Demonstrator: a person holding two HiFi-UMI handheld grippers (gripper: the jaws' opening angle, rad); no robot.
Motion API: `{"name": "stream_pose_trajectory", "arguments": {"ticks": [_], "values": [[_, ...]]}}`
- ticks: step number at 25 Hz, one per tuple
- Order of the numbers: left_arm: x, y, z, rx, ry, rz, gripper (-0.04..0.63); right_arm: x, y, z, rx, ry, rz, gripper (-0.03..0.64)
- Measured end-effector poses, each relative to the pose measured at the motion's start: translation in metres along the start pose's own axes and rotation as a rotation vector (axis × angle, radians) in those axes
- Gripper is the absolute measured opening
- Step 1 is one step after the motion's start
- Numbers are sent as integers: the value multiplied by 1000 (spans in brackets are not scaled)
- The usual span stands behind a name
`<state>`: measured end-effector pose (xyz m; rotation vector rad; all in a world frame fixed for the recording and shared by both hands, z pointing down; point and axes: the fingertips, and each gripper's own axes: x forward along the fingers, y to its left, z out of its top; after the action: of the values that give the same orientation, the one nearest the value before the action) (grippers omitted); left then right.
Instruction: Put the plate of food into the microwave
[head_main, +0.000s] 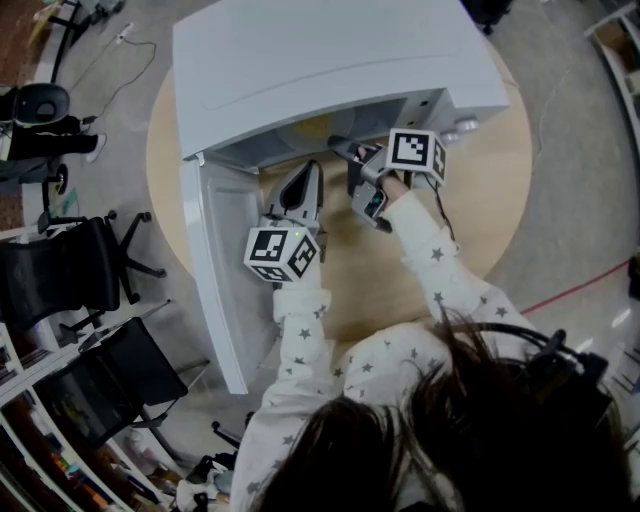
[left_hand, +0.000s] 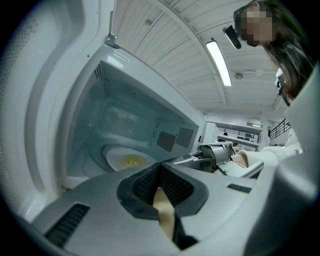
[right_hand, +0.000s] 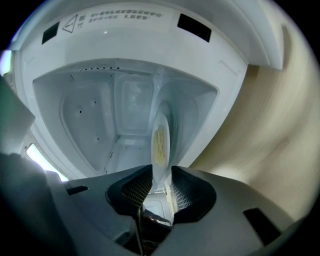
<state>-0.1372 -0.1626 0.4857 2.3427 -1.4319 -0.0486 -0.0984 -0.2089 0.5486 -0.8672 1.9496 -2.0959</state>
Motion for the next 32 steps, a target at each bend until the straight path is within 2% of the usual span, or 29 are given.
{"name": "stream_pose_trajectory", "arguments": {"ticks": [9,17,19,22,27,32], "values": [[2,5,2,-13,2,0,2,-2,-2,-3,46,-1,17,104],[4,3,11,-14,2,-23,2,-5,31,-4,59,-4,165,100],[5,2,18,-10,-3,-25,2,-5,37,-1,38,-8,181,23],[-1,-1,17,-2,-9,-14,2,-9,40,-6,45,-1,228,6],[-27,-46,4,17,-51,-15,1,-59,39,-31,22,19,314,6],[-41,-81,17,32,-86,-30,0,-95,67,-45,31,62,402,6]]}}
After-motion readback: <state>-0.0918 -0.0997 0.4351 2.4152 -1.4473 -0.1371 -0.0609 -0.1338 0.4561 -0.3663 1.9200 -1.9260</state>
